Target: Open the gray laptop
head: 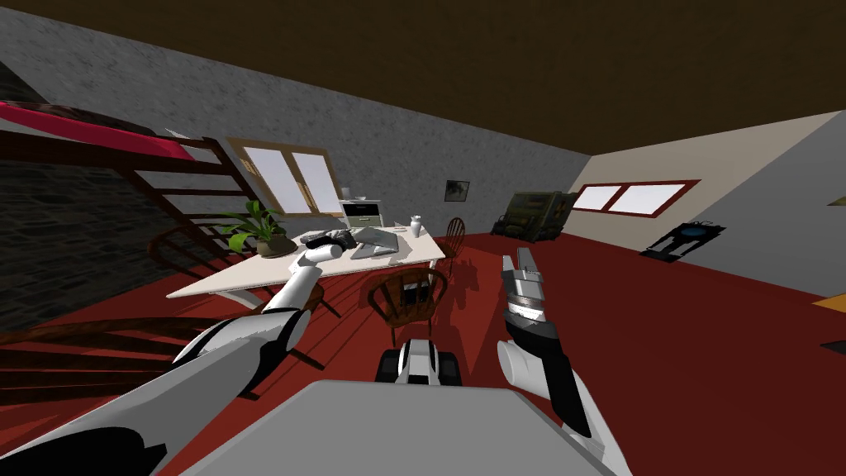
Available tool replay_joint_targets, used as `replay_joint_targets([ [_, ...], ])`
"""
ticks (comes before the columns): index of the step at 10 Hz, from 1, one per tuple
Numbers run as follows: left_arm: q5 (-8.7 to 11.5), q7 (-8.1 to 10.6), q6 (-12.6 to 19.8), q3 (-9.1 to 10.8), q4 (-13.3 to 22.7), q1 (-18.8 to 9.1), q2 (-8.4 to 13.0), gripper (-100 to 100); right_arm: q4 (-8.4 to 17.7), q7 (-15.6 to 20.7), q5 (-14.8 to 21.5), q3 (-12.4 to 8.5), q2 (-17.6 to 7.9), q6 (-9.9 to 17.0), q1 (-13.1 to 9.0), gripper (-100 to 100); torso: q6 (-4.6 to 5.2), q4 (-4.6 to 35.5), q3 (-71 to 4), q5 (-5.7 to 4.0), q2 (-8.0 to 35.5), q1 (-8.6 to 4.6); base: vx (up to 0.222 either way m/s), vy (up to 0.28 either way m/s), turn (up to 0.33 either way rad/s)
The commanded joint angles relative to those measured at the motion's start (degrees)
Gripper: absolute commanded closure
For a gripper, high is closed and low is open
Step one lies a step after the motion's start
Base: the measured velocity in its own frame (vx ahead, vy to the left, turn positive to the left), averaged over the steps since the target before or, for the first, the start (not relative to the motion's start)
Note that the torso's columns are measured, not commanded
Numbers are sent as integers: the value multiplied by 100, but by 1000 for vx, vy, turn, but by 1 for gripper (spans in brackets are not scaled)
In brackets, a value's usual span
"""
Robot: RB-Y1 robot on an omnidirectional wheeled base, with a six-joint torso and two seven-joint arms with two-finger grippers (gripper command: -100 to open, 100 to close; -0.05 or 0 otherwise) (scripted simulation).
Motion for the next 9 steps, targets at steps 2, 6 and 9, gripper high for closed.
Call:
replay_joint_targets([
  [2, 93, 59, 409, 53, -179, -153, 242, -100, 0, 0, 0, 0, 0, 0, 0, 0, -3, 6, 10, 7, 15, 27, 11, -38, 8],
  [6, 161, 20, 417, 26, -100, -186, 279, 0, 0, 0, 0, -1, -1, 0, 0, 0, -5, 0, 6, 14, 8, 38, 4, -10, 3],
  [9, 160, 19, 425, 22, -92, -177, 273, 0, 0, 0, 0, 0, -1, 0, 0, 0, -4, -3, 4, 13, 6, 30, 0, 0, 0],
])
